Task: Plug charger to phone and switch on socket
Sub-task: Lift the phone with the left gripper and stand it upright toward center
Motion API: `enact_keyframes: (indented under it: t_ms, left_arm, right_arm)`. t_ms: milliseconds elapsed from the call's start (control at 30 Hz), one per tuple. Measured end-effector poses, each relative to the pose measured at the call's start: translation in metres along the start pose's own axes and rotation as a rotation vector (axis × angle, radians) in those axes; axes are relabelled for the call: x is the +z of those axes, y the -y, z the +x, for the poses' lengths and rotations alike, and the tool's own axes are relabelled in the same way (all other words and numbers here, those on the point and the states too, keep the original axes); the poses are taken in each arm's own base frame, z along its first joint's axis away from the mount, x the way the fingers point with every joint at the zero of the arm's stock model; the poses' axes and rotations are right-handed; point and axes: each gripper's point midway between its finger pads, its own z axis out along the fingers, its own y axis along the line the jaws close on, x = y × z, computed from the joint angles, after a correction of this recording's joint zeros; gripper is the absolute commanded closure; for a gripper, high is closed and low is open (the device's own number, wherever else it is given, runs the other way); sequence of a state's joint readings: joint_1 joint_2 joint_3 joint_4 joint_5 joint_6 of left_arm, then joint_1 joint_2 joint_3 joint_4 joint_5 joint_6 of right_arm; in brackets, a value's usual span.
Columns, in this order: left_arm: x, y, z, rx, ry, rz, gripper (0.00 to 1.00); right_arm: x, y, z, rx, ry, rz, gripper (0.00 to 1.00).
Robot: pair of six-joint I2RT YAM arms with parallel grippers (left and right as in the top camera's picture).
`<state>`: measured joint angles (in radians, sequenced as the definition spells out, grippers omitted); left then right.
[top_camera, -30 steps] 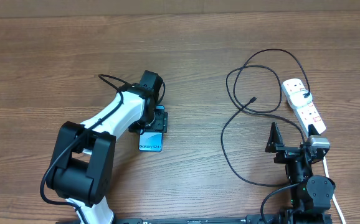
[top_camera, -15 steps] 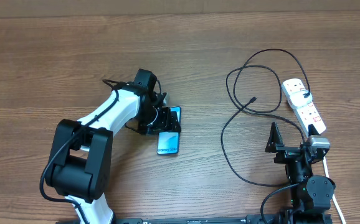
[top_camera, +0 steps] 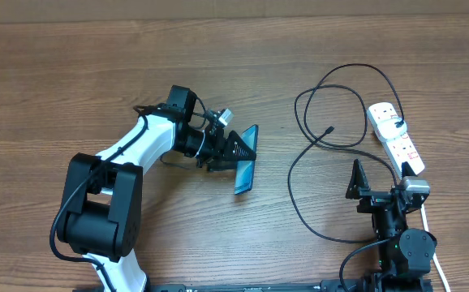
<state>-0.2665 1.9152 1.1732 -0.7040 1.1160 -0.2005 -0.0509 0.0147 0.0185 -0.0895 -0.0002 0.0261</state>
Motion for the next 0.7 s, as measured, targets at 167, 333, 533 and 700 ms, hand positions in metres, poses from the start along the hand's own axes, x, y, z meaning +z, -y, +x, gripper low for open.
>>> enact_keyframes:
  t_ms: [167, 333, 533, 700]
  left_arm:
    - [-0.003, 0.033, -0.002, 0.001, -0.018, 0.188, 0.51]
    - [-0.007, 0.05, -0.009, -0.079, -0.034, 0.273, 0.51]
    - [-0.011, 0.064, -0.025, -0.134, -0.026, 0.318, 0.51]
    - [-0.019, 0.07, -0.039, -0.23, -0.015, 0.335, 0.54]
  right_arm:
    - [0.0, 0.0, 0.0, 0.0, 0.0, -0.001, 0.0]
    - [0.0, 0.0, 0.0, 0.0, 0.0, 0.0, 0.0]
    - [0.0, 0.0, 0.0, 0.0, -0.001, 0.0, 0.0]
    - [0.0, 0.0, 0.0, 0.0, 0.0, 0.0, 0.0]
